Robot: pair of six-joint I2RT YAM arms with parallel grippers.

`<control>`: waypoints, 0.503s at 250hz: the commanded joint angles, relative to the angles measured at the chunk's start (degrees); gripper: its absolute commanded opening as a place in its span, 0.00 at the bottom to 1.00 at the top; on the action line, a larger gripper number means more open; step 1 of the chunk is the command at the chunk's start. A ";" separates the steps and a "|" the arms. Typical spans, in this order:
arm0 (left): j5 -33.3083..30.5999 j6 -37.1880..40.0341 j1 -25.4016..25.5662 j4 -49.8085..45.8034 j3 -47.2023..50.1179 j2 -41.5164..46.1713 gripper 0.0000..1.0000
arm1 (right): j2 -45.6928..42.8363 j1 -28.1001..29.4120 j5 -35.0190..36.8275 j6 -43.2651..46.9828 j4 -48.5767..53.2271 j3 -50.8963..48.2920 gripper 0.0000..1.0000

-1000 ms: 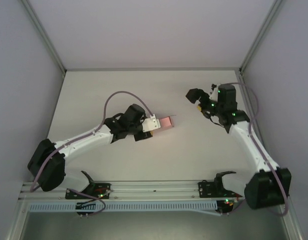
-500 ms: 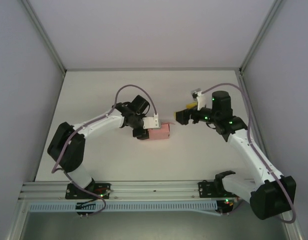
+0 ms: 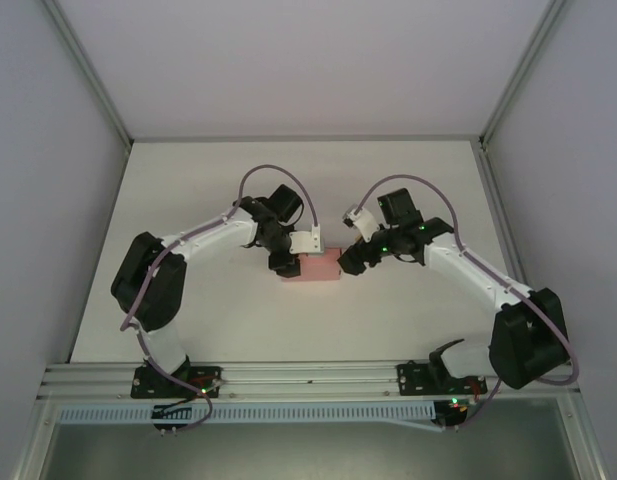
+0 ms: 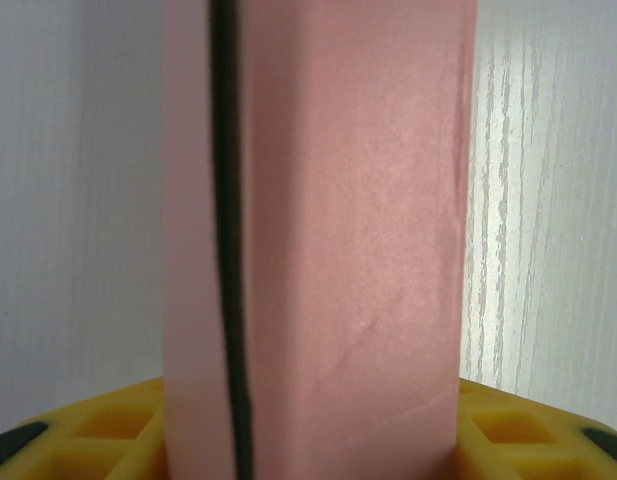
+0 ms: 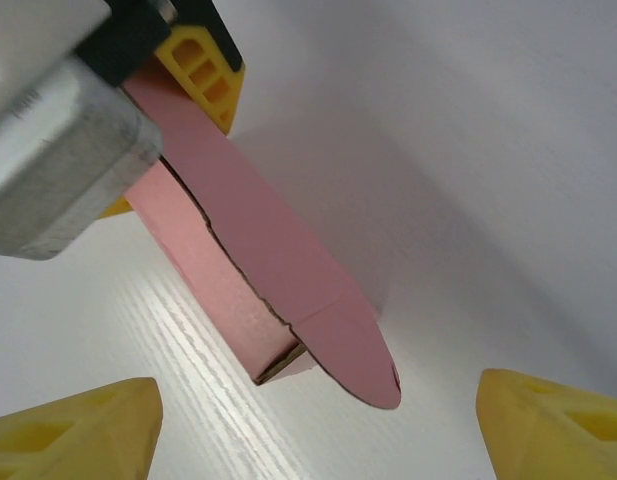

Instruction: Assemble paper box

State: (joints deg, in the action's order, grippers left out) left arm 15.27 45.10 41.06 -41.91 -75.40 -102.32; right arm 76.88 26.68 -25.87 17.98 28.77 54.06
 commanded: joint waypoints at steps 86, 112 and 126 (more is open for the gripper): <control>2.93 1.49 -0.24 -2.43 -0.48 -0.44 0.52 | 4.78 1.36 4.68 5.27 -0.52 4.24 0.47; 3.08 1.67 -0.23 -2.47 -0.61 -0.61 0.52 | 5.37 1.91 4.27 5.49 0.03 4.59 0.42; 3.06 1.41 -0.23 -2.71 -0.91 -0.94 0.53 | 5.55 2.12 4.17 5.33 0.23 4.86 0.36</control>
State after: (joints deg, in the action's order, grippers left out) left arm 15.99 45.45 41.06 -42.06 -75.40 -102.32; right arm 81.49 28.01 -21.15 22.37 27.73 57.08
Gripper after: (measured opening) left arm 0.523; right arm 0.410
